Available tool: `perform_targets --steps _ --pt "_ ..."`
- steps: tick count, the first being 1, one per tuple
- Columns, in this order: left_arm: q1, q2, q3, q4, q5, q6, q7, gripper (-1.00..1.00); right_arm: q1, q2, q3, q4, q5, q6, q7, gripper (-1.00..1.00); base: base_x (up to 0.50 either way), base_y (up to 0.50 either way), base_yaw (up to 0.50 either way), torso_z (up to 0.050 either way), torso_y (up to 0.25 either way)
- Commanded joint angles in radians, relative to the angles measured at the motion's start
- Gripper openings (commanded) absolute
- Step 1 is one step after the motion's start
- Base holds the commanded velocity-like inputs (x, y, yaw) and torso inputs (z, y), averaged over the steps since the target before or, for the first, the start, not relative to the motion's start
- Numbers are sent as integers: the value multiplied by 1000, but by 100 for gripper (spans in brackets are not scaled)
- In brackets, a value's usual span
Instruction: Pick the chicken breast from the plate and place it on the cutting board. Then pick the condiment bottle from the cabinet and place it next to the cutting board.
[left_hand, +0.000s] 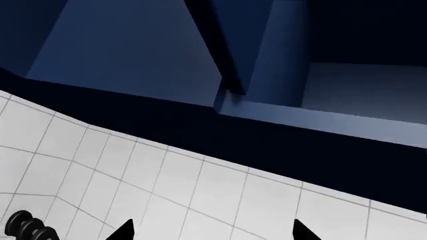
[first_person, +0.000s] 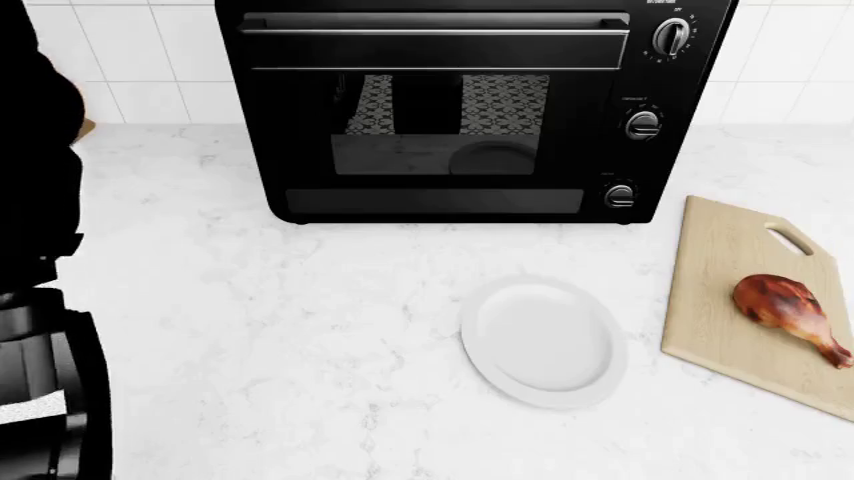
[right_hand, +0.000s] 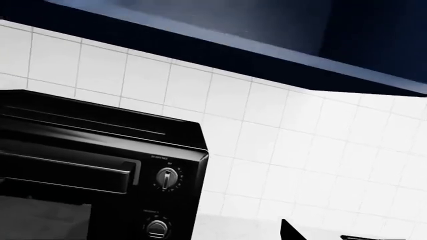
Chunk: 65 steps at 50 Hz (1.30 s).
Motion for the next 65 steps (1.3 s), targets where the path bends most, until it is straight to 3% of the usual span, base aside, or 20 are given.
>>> perform_targets --steps 1,13,29,56,65 --pt "-113 11 40 -259 70 86 19 100 125 -81 33 -14 60 43 78 100 0 0 0 0 0" --pt "-167 9 31 -324 67 85 18 100 196 -137 68 -45 78 5 124 100 0 0 0 0 0" --pt "-335 55 79 -820 139 322 76 100 214 -189 100 -91 75 -56 156 100 0 0 0 0 0" --pt "-369 54 87 -865 140 327 101 100 134 -251 148 -155 15 -169 196 100 0 0 0 0 0" --pt "-373 59 97 -898 148 340 113 100 196 -290 126 -172 32 -169 264 100 22 92 0 0 0"
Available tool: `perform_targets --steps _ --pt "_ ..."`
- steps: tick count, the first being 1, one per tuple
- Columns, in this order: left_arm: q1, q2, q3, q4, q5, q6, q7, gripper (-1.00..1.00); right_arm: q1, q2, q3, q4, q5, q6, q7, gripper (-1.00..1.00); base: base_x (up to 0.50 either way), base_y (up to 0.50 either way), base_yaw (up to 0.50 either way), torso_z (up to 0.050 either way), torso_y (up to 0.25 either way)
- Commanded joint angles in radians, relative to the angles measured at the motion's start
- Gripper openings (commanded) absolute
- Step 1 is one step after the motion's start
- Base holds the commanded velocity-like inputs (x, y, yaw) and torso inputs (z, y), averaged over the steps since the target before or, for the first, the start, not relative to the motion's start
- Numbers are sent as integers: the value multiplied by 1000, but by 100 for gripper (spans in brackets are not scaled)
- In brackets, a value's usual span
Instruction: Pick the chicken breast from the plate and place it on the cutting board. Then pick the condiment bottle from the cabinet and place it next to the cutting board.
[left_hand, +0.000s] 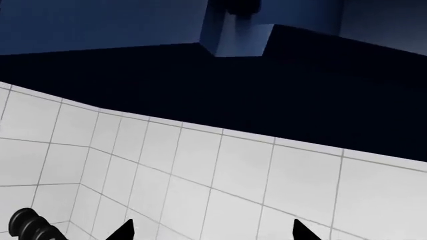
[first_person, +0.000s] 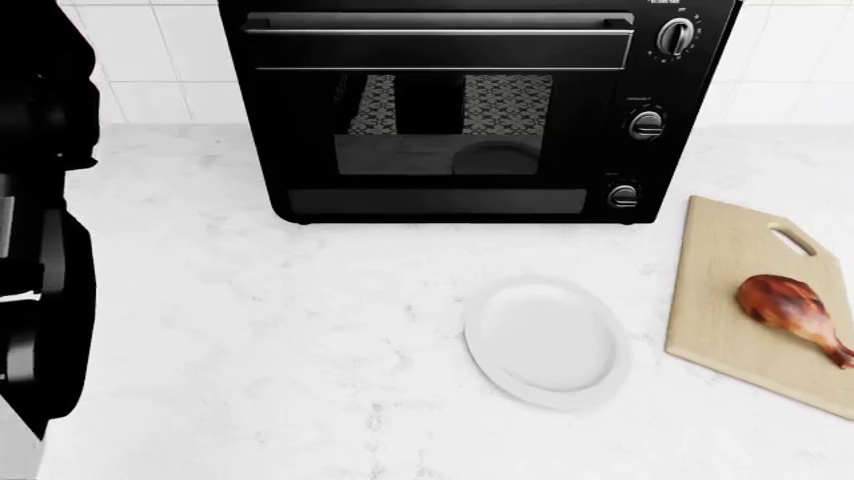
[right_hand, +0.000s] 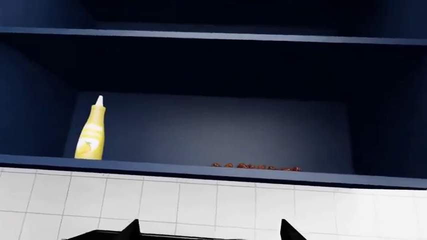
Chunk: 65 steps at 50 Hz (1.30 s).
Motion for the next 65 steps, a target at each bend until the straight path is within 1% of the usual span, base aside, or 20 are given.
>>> perform_targets --steps 1,9,19,28,31,35,52,58,65 --pt "-7 4 12 -43 10 14 15 100 46 -37 -14 -25 5 -7 60 100 188 500 0 0 0" --pt "-4 -3 11 -15 8 -6 13 100 184 -67 -60 -22 53 57 99 100 235 497 0 0 0" --pt "0 2 16 -2 8 -13 22 100 413 -108 -113 18 132 134 167 100 279 477 0 0 0" --pt "5 31 56 19 23 -22 81 100 498 -143 -159 36 132 191 193 100 457 282 0 0 1" --pt "37 39 84 100 17 -66 156 100 504 -144 -154 37 131 188 191 100 500 175 0 0 0" --pt "51 47 94 148 12 -93 174 100 491 -139 -144 34 124 180 182 100 500 172 0 0 0" --pt "39 46 85 95 12 -65 153 100 482 -137 -133 30 127 171 170 100 500 153 0 0 1" --pt "38 47 86 80 13 -57 152 100 488 -145 -134 50 154 158 162 100 482 127 0 0 0" --pt "40 47 87 91 13 -67 147 100 485 -169 -115 79 129 111 177 100 0 0 0 0 0"
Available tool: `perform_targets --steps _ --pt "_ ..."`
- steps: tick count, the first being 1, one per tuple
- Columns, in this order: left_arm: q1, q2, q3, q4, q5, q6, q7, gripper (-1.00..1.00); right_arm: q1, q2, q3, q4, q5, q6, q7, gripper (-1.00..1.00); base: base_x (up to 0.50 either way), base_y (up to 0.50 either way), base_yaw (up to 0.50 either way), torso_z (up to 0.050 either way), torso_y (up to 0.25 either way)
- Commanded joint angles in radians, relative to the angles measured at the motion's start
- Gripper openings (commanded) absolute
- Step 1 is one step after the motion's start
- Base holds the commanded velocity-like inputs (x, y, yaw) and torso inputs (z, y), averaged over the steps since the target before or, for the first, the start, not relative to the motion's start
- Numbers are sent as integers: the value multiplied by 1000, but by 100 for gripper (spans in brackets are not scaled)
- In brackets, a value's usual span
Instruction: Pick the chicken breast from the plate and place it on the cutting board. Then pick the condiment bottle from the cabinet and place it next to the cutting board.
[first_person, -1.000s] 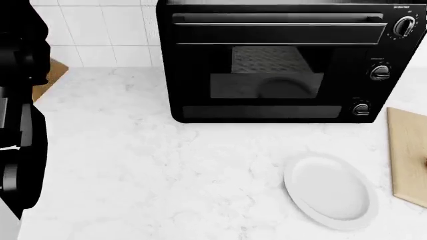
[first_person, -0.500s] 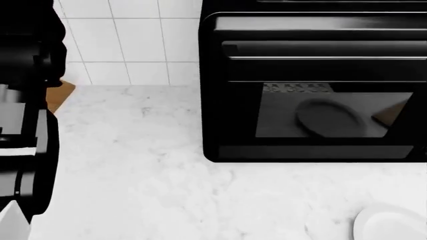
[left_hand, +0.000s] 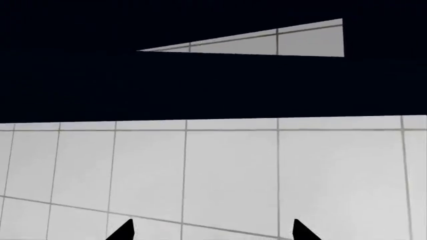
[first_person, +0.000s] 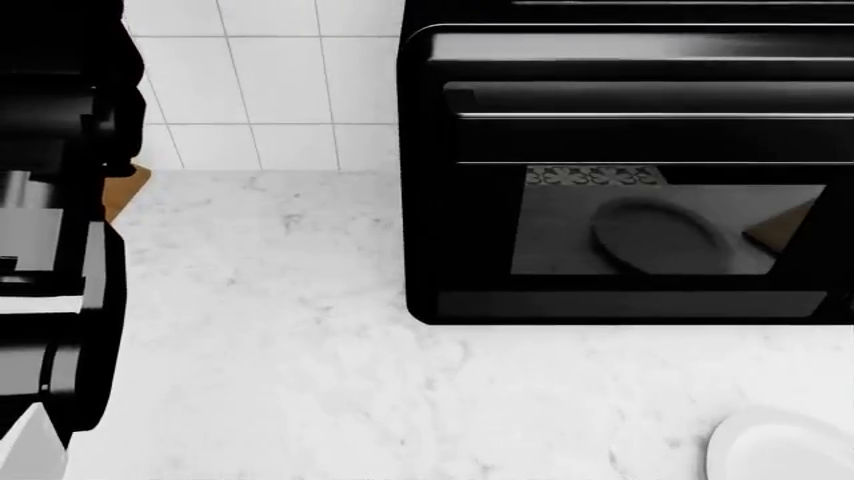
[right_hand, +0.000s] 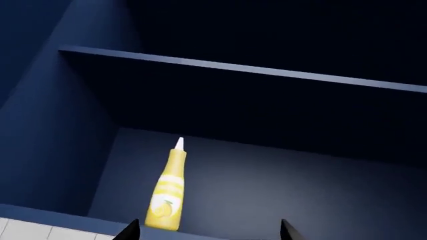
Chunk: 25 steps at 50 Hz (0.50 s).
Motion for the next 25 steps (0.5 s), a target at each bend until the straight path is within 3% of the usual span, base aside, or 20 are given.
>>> perform_targets --steps 1,8,15,25 --pt "0 1 2 1 0 -4 -4 100 23 -36 17 46 -20 -47 15 100 0 0 0 0 0" --pt "-10 10 7 -42 6 23 -3 100 170 -141 -57 166 -93 13 50 100 0 0 0 0 0" --pt "-23 17 7 -96 9 54 -4 100 269 -276 -129 344 -234 75 -15 100 0 0 0 0 0" --pt "-1 19 6 -65 2 38 -3 100 243 -398 -149 510 -400 43 -146 100 0 0 0 0 0"
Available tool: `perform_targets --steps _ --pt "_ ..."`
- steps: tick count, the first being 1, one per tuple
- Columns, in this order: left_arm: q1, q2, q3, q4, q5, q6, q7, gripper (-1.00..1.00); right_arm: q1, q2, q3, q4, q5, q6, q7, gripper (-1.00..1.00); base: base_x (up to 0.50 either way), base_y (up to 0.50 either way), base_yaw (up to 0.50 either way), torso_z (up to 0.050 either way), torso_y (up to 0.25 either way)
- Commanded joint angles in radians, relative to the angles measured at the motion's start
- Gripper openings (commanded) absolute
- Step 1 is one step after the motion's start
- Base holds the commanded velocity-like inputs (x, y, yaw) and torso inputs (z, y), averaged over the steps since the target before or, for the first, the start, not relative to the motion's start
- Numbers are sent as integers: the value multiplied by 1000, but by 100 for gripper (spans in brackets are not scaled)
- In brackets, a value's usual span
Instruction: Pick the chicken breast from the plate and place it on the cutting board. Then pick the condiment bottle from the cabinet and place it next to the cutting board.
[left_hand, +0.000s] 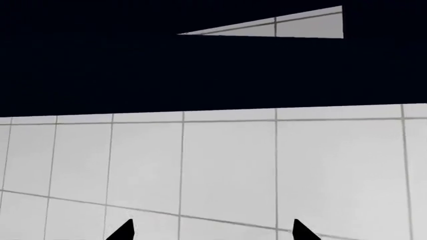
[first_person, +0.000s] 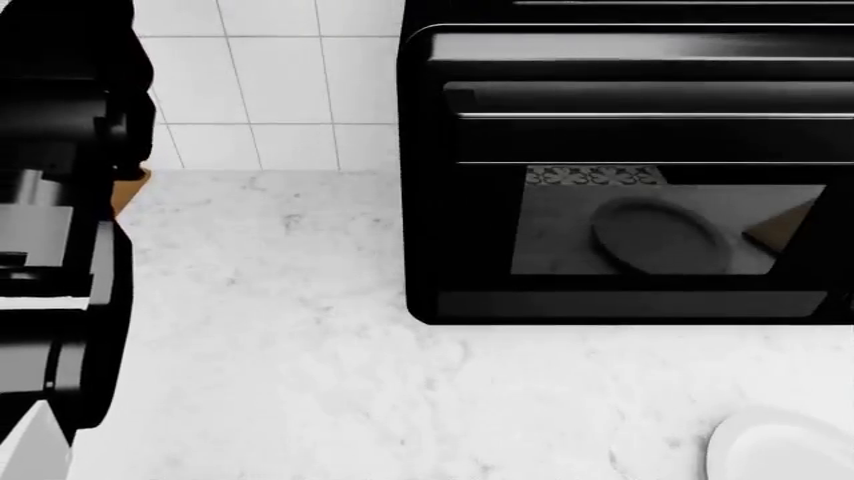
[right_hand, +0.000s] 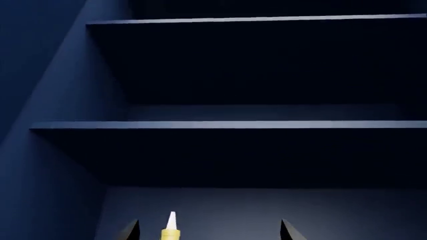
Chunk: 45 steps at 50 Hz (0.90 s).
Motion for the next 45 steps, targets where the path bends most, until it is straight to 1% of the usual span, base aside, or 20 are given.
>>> perform_targets --steps 1,8,14,25,35,45 --pt "12 4 1 5 -4 -3 1 100 16 -143 -39 188 -162 -15 -105 100 0 0 0 0 0" --pt "23 1 0 29 -8 -22 1 100 2 -221 -72 330 -252 -46 -201 100 0 0 0 0 0" --pt "21 7 0 15 -11 -13 5 100 31 -289 -110 479 -356 -73 -312 100 0 0 0 0 0" --pt "37 3 -2 57 -19 -40 2 100 23 -363 -150 674 -459 -121 -432 100 0 0 0 0 0" --pt "42 -1 -6 62 -24 -41 2 100 -24 -410 -172 814 -482 -138 -507 100 0 0 0 0 0" --pt "42 -3 -5 51 -24 -34 0 100 -83 -435 -177 880 -479 -156 -559 100 0 0 0 0 0"
